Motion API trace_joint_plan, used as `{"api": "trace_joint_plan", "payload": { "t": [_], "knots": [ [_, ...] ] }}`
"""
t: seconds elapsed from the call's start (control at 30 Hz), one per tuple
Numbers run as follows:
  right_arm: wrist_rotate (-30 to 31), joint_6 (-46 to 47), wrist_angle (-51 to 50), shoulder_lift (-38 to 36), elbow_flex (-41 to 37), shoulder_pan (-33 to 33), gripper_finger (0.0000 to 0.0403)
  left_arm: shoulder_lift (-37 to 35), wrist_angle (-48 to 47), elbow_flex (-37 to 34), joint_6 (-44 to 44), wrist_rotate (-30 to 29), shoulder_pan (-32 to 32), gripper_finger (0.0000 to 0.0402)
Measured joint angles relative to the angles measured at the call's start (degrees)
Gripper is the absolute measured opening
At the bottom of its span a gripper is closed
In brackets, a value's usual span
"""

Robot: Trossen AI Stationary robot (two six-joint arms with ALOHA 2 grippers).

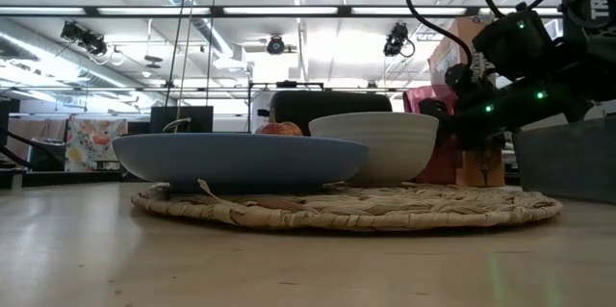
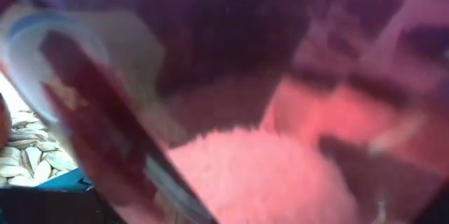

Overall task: Arrange a breakfast setting
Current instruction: Put the red cup to the top right of the brown table mat

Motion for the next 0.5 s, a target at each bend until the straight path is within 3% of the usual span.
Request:
{"api": "trace_joint_plan", "payload": {
  "t": [0.5],
  "knots": [
    [-3.23,-0.94,0.36,-1.31,-0.01,-0.07,0.0397,0.0,-1.17,0.0,-0.02,0.01,-0.02,0.0242]
  ]
}}
